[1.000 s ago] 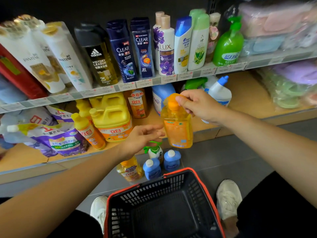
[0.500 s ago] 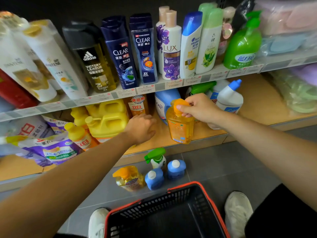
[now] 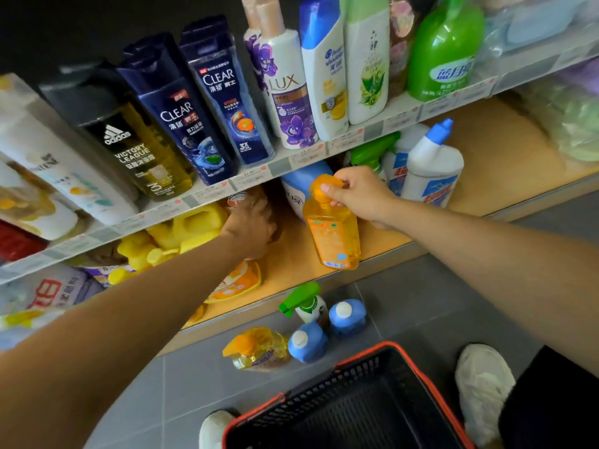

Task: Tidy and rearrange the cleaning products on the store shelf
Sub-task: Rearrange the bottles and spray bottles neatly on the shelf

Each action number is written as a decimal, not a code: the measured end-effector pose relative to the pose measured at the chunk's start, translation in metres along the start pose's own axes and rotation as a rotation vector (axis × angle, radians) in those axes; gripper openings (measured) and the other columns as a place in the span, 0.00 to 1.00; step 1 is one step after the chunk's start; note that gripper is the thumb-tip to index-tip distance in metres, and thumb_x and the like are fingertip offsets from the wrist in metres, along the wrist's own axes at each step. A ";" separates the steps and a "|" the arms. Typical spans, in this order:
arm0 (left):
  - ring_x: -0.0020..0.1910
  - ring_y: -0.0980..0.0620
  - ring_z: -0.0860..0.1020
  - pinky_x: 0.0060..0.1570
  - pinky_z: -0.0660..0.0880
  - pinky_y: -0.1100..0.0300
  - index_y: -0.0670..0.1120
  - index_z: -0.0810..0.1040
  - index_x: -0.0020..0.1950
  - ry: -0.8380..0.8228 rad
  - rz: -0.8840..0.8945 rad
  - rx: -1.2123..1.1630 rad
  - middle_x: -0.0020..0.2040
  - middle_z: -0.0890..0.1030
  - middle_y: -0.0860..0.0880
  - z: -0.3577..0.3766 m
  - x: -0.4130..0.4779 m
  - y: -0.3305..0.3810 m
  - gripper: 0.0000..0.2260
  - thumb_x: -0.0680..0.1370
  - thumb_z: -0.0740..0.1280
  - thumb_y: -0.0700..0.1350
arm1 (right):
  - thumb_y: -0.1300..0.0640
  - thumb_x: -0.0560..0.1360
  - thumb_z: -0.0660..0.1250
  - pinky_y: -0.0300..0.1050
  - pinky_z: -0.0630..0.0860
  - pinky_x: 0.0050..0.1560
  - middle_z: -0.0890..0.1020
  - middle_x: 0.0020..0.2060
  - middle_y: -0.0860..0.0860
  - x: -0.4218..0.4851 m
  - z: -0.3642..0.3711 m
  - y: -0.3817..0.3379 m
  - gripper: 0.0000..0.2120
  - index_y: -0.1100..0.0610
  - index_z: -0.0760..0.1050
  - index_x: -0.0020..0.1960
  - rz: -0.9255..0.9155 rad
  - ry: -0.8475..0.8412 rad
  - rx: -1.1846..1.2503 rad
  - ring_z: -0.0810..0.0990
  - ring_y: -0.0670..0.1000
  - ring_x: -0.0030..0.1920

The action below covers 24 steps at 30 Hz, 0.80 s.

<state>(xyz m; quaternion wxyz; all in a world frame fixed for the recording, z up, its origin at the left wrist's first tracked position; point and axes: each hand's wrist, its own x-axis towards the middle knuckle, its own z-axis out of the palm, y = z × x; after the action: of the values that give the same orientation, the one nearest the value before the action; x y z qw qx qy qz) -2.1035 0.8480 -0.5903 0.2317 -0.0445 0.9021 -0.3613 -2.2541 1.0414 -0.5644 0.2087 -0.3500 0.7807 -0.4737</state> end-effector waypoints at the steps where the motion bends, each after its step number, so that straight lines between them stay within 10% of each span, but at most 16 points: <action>1: 0.76 0.42 0.61 0.75 0.55 0.40 0.54 0.73 0.73 0.004 0.023 0.009 0.74 0.71 0.47 0.000 -0.005 0.000 0.24 0.80 0.55 0.62 | 0.53 0.79 0.68 0.54 0.80 0.49 0.85 0.40 0.57 0.000 0.002 -0.001 0.15 0.66 0.78 0.45 -0.005 0.007 -0.001 0.84 0.49 0.41; 12: 0.79 0.43 0.58 0.78 0.55 0.43 0.55 0.68 0.76 0.018 0.028 -0.111 0.79 0.65 0.47 -0.012 -0.011 -0.010 0.25 0.80 0.64 0.57 | 0.51 0.76 0.72 0.47 0.71 0.40 0.77 0.35 0.50 -0.013 0.014 0.006 0.12 0.60 0.76 0.43 -0.030 0.019 -0.003 0.75 0.49 0.37; 18: 0.71 0.47 0.71 0.72 0.64 0.48 0.55 0.72 0.72 0.047 0.130 -0.208 0.69 0.77 0.51 -0.015 -0.029 -0.004 0.22 0.79 0.62 0.60 | 0.49 0.69 0.78 0.51 0.78 0.42 0.77 0.31 0.44 -0.062 0.045 0.030 0.14 0.50 0.74 0.35 0.040 0.109 -0.098 0.78 0.49 0.36; 24: 0.65 0.43 0.77 0.62 0.71 0.48 0.50 0.79 0.67 0.368 0.062 -0.390 0.65 0.81 0.47 0.012 -0.099 -0.016 0.20 0.77 0.70 0.54 | 0.52 0.70 0.78 0.47 0.78 0.58 0.81 0.60 0.52 -0.067 0.090 0.022 0.27 0.55 0.74 0.67 0.039 -0.121 0.056 0.80 0.50 0.56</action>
<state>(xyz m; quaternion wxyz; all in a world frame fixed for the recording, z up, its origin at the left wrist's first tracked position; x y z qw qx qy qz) -2.0115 0.8532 -0.5494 0.0618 0.0055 0.9825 -0.1755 -2.1580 1.0441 -0.6261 0.2743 -0.3566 0.7598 -0.4693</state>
